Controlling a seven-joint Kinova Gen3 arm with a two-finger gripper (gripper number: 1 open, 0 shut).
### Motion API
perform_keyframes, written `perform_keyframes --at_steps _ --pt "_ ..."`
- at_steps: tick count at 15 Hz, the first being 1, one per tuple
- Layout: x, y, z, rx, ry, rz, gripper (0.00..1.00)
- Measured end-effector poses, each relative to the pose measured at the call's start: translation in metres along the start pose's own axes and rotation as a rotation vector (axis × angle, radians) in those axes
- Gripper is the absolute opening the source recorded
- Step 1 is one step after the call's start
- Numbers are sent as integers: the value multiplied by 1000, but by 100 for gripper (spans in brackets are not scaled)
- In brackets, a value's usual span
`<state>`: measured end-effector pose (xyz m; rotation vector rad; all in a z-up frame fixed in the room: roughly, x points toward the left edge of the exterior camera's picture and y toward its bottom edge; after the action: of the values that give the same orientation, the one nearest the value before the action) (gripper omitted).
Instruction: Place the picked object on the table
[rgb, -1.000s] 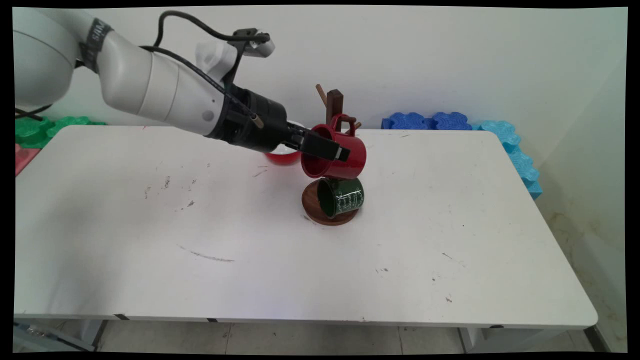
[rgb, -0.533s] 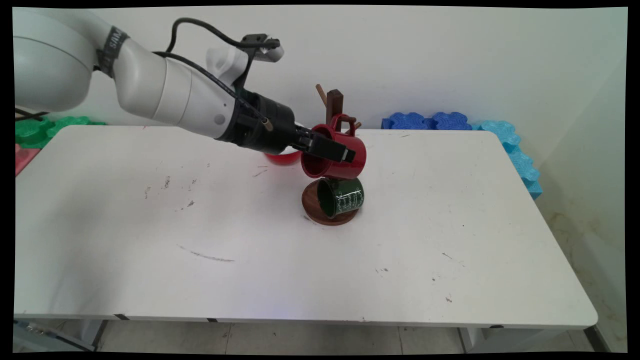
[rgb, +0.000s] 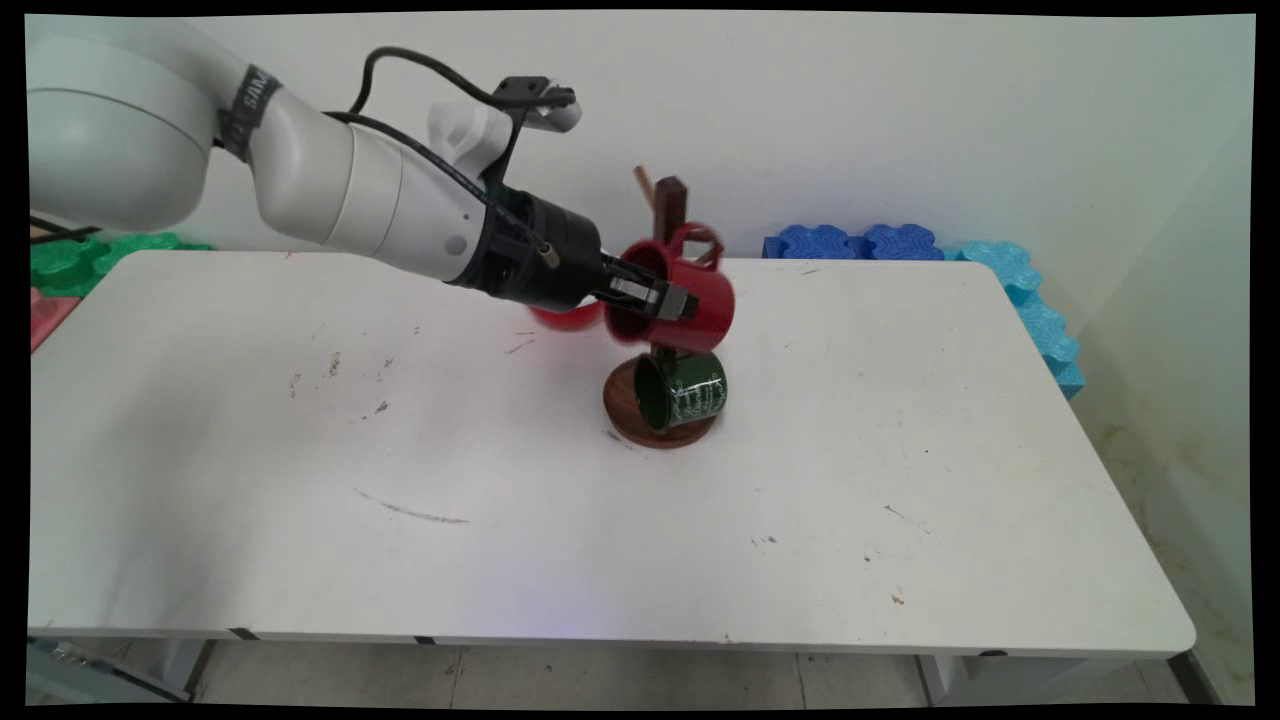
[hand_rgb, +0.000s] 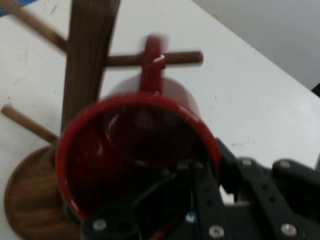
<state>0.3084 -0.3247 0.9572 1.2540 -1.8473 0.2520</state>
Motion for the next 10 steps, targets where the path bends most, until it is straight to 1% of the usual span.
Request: perform_keyframes --at_steps 10 --pt "3 -1 4 8 9 14 0"
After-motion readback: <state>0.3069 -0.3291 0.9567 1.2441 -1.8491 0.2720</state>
